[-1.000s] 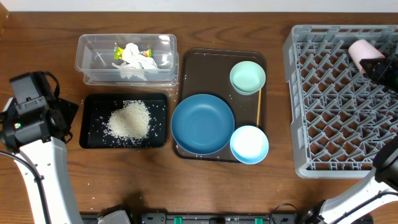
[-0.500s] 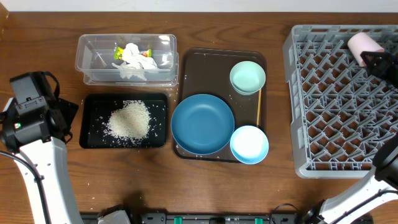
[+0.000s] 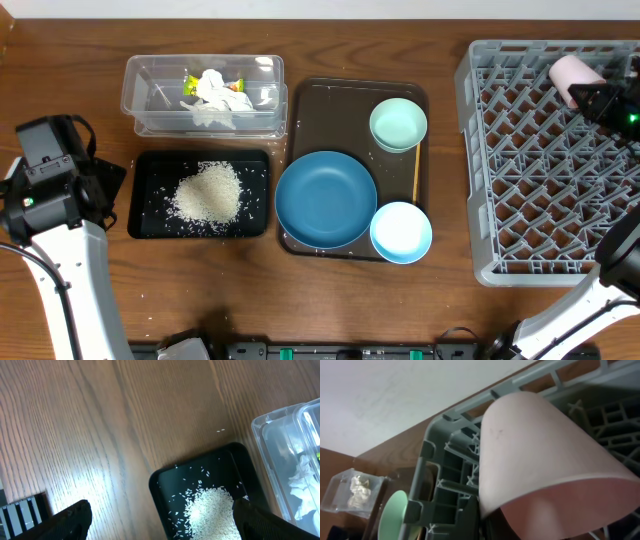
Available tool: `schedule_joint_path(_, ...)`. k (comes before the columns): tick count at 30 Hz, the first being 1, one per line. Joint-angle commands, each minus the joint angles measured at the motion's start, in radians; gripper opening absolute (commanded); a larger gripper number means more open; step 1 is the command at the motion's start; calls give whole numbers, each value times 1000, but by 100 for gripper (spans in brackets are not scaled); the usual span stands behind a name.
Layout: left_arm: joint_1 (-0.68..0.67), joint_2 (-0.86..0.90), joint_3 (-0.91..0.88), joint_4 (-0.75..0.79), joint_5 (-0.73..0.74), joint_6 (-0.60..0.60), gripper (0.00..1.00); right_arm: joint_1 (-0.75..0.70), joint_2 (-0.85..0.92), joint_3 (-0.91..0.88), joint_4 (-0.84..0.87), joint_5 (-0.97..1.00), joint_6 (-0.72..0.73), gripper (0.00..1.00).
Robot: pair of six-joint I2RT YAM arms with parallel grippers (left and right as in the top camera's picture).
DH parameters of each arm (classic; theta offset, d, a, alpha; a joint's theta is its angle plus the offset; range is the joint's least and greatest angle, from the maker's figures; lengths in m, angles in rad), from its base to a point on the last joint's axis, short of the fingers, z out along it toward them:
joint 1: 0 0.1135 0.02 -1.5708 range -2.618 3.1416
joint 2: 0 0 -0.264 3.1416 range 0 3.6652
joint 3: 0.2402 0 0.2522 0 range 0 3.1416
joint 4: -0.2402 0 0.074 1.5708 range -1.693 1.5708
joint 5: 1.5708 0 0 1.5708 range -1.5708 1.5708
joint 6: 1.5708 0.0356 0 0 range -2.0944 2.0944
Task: Sort waste into correct bins and load items into the dishwasher rack
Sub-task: 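Lower the pink cup upside down into the rack and release it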
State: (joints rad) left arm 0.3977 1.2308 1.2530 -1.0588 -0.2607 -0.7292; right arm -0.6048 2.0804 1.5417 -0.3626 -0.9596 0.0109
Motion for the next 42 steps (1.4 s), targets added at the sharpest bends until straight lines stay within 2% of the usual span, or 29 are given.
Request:
schedule_joint_path(1, 4, 3, -1, -3, -5, -2, 92, 2, 40, -8, -36, 57, -4, 1)
schedule_joint_path(11, 4, 3, -1, -3, -5, -2, 92, -4, 39, -7, -161, 338, -4, 4)
schedule_joint_path(19, 4, 3, -1, -3, -5, -2, 92, -26, 21, -6, -174, 354, 42, 7)
schedule_joint_path(24, 4, 3, -1, -3, -5, -2, 92, -43, -37, -6, -190, 354, 64, 13)
schedule_joint_path(28, 4, 3, -1, -3, -5, -2, 92, -48, -105, -6, -200, 355, 71, 25)
schedule_joint_path(36, 4, 3, -1, -3, -5, -2, 92, -47, -235, -6, -198, 361, 154, 29)
schedule_joint_path(42, 4, 3, -1, -3, -5, -2, 92, -14, -269, -6, -162, 370, 154, 40)
